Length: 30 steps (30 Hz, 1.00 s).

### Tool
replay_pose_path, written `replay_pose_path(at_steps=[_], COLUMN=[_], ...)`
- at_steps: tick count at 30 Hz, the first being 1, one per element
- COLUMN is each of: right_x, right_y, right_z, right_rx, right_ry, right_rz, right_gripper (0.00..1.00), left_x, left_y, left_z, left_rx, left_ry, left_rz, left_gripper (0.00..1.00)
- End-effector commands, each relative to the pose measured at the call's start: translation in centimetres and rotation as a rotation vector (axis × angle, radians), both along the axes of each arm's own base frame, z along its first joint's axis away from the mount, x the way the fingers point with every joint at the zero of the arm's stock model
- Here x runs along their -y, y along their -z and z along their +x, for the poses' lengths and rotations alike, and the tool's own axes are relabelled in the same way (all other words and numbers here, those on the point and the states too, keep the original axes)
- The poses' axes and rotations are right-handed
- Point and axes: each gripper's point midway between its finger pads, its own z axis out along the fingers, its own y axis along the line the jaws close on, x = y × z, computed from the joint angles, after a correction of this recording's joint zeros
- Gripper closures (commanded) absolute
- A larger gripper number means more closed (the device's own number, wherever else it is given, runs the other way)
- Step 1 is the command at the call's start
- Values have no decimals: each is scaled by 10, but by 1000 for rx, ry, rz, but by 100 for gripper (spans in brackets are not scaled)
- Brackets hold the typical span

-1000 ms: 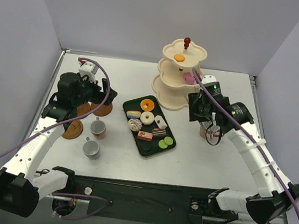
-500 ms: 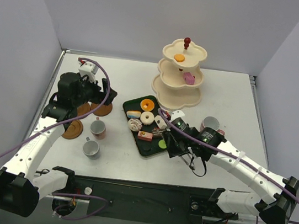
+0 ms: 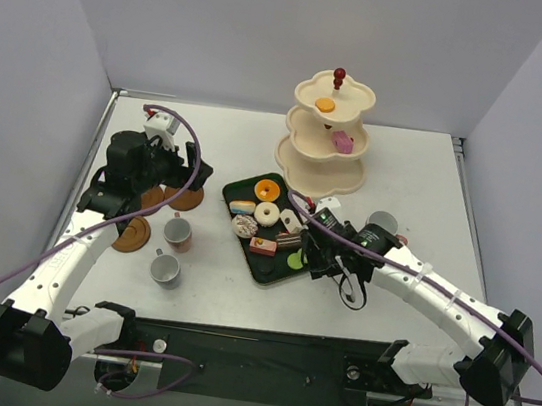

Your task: Serve the afternoon tea

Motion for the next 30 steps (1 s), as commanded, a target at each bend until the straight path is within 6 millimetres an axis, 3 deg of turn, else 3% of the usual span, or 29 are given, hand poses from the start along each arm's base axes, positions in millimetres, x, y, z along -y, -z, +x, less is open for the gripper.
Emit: replay_pose_path(at_steps=[1,15,26,30], right_x=[1,-12,-18,-15], right_y=[-2,-1,15,19], right_z=[12,45,50,52], right_rx=[20,5,-48,-60], right_ry=[-33,-121,-146,-138], right_rz=[-23,-91,-65,-62], right_gripper=[48,49,50,55], left_x=[1,1,0,0], left_y=[-17,-18,-19,-18], left_z=[6,6,7,7], left_rx=[61,62,64,63], left_ry=[4,3,3,1], left_rz=[1,1,1,2], left_gripper=[6,6,6,6])
